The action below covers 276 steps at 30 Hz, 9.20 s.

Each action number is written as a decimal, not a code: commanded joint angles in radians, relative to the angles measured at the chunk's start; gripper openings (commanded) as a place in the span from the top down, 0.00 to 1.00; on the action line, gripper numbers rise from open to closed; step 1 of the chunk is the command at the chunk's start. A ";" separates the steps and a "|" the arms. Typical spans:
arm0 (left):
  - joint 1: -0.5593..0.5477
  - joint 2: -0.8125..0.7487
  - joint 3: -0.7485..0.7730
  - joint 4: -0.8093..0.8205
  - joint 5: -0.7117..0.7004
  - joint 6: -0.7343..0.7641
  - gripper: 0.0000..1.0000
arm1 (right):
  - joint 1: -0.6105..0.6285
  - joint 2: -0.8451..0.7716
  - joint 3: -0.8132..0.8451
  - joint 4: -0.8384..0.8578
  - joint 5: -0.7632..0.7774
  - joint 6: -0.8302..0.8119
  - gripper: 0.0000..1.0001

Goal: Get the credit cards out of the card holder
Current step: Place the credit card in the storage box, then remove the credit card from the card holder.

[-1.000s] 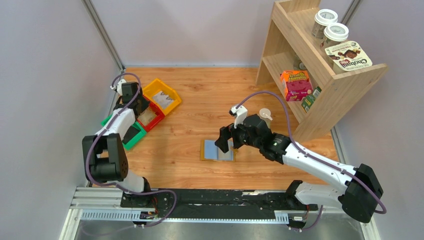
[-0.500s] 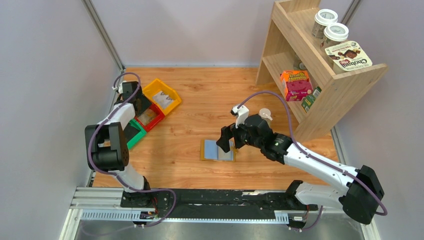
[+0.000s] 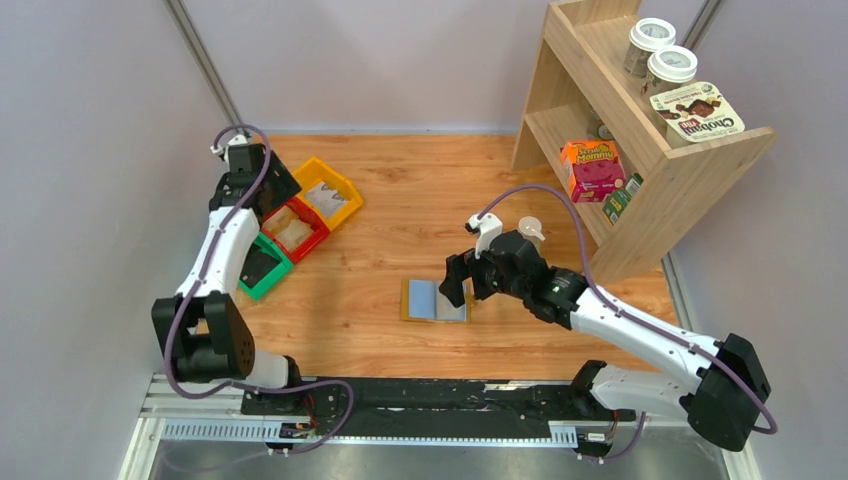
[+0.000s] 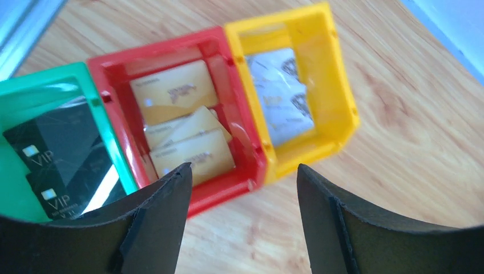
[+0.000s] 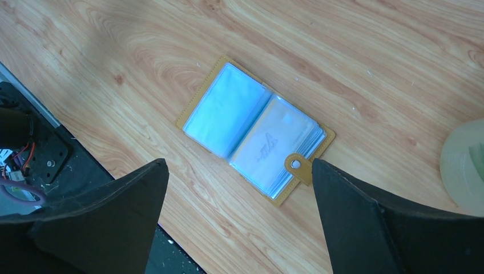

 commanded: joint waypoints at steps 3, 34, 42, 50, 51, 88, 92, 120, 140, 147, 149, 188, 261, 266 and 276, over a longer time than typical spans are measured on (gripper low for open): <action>-0.198 -0.167 -0.023 -0.104 0.060 0.057 0.28 | -0.004 0.039 0.027 -0.029 0.015 0.059 0.09; -0.872 0.144 -0.278 0.105 0.224 -0.159 0.64 | -0.092 0.409 0.061 0.024 -0.088 0.227 0.63; -0.870 0.134 -0.327 0.069 0.163 -0.194 0.67 | -0.096 0.426 0.063 0.008 -0.085 0.230 0.61; -0.870 0.098 -0.373 0.065 0.143 -0.220 0.67 | -0.095 0.456 0.079 -0.012 -0.082 0.233 0.58; -0.870 0.097 -0.377 0.069 0.143 -0.226 0.67 | -0.095 0.459 0.081 -0.009 -0.090 0.230 0.58; -0.830 0.031 -0.532 0.261 0.212 -0.325 0.70 | -0.095 0.467 0.118 0.059 -0.235 0.242 0.58; -0.830 0.032 -0.531 0.260 0.212 -0.323 0.70 | -0.093 0.427 0.135 0.042 -0.240 0.237 0.50; -0.830 0.029 -0.534 0.261 0.215 -0.328 0.70 | -0.093 0.498 0.144 0.057 -0.157 0.228 0.33; -0.832 0.028 -0.535 0.261 0.217 -0.328 0.70 | -0.093 0.521 0.135 0.065 -0.157 0.233 0.32; -0.830 0.039 -0.532 0.272 0.230 -0.325 0.70 | -0.093 0.501 0.128 0.116 -0.252 0.231 0.37; -0.830 0.040 -0.532 0.272 0.233 -0.323 0.70 | -0.093 0.496 0.128 0.128 -0.277 0.230 0.37; -0.832 0.042 -0.526 0.270 0.233 -0.322 0.70 | -0.082 0.522 0.148 0.070 -0.171 0.213 0.37; -0.830 0.052 -0.515 0.559 0.310 -0.404 0.53 | -0.243 0.517 0.030 0.131 -0.323 0.220 0.85; -0.830 0.095 -0.509 0.556 0.338 -0.401 0.54 | -0.245 0.542 0.021 0.145 -0.326 0.227 0.87; -0.829 0.138 -0.515 0.579 0.371 -0.421 0.54 | -0.256 0.564 0.009 0.162 -0.353 0.239 0.88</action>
